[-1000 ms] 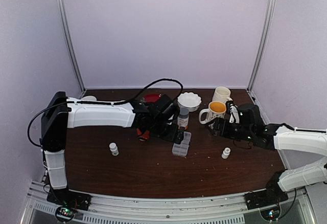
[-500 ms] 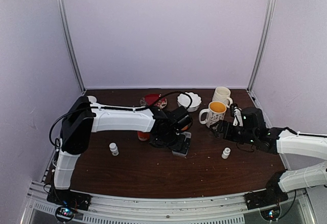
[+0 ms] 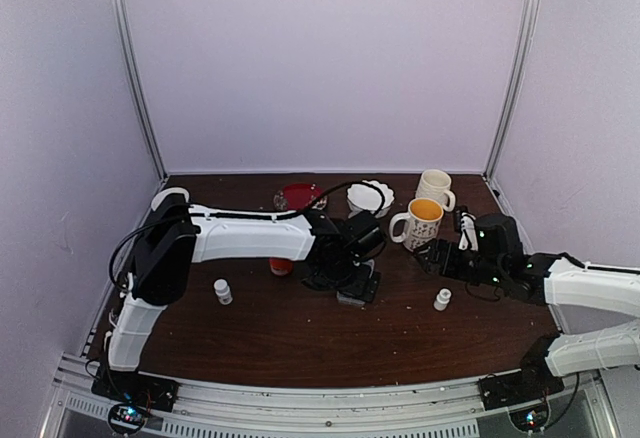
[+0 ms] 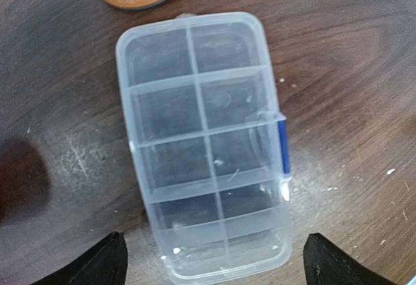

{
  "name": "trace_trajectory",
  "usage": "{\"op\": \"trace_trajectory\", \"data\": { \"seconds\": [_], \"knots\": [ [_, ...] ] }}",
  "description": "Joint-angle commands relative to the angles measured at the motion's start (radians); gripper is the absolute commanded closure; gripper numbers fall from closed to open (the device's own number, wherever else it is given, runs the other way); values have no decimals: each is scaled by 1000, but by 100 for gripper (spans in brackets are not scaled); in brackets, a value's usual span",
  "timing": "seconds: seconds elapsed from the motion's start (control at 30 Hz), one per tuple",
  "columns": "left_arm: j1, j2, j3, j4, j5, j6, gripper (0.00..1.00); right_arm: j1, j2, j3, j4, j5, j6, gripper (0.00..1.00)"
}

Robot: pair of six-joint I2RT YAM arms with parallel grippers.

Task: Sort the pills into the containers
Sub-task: Pick up the pill container from the center of the board.

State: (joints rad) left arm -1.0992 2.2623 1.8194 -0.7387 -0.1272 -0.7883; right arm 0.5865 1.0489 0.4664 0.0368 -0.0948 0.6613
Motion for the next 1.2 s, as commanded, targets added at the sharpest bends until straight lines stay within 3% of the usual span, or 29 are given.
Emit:
{"op": "trace_trajectory", "data": {
  "seconds": [0.0,0.33,0.57,0.73,1.17],
  "knots": [
    [-14,51,80,-57,-23,-3,2,-7,-16,-12,-3,26,-2,10],
    [-26,107,139,-164,-121,-32,3,-10,-27,-17,-9,32,-5,9],
    [-25,104,133,-164,-124,-20,24,-10,-33,-15,-13,28,-2,9],
    [-25,71,121,-157,-123,4,31,-10,-34,-12,-7,-22,-6,10],
    [-24,-229,-171,258,51,79,36,-7,-30,-41,144,-318,126,14]
  ]
}}
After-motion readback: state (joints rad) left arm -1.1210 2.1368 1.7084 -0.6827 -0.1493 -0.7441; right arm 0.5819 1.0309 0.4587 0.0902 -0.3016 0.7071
